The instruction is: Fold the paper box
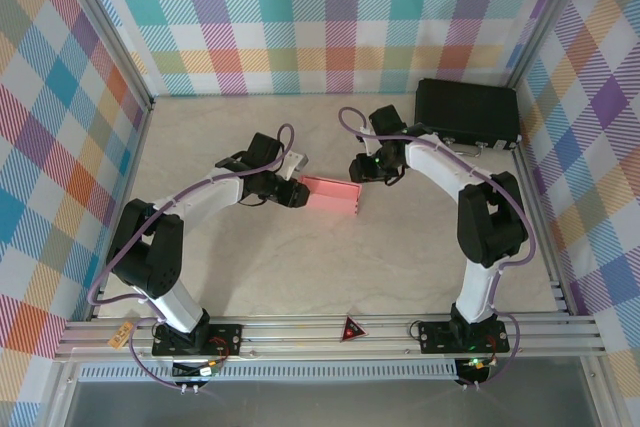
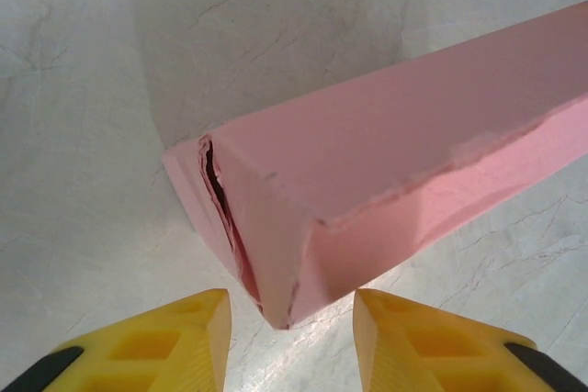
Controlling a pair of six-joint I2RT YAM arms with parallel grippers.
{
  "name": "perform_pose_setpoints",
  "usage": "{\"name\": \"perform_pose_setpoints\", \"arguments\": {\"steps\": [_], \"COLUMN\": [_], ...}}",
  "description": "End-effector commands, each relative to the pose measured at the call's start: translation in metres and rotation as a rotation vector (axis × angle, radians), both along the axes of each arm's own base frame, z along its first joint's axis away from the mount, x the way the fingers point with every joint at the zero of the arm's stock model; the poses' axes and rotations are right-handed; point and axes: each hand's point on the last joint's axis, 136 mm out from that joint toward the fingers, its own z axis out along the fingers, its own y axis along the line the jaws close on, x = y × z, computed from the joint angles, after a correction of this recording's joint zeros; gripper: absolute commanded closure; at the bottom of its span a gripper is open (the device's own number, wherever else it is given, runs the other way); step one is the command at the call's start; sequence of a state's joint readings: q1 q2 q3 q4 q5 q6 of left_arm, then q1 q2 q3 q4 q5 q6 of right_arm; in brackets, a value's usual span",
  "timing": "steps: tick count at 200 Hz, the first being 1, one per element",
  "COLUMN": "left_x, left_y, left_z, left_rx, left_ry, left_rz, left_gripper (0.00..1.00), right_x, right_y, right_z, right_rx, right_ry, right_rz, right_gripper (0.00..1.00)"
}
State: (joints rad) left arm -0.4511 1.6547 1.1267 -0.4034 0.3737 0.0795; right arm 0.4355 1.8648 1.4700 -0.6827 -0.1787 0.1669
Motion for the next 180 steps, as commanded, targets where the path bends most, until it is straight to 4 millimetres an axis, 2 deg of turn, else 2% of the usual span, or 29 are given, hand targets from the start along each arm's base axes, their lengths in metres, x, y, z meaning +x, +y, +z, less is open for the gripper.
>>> {"name": "perform_pose_setpoints", "arguments": {"steps": [1, 90, 180], "left_x": [0.007, 0.017, 0.014], "left_y": [-0.008, -0.016, -0.017], "left_z": [0.017, 0.011, -0.001], "left_rx": [-0.036, -0.059, -0.053], "left_ry": [-0.046, -0.028, 0.001], "left_rz": [-0.003, 0.009, 0.013], "left_gripper": [0.59, 0.59, 0.61], "right_x": [0.004, 0.004, 0.006], "right_y": [-0.002, 0.002, -0.004], "right_z": [0.003, 0.004, 0.003], "right_rx": [-0.013, -0.021, -0.211], "right_ry": [-0.003, -0.016, -0.124], "right_rz": [0.014, 0.052, 0.09], "right_gripper": [0.59, 0.58, 0.57]}}
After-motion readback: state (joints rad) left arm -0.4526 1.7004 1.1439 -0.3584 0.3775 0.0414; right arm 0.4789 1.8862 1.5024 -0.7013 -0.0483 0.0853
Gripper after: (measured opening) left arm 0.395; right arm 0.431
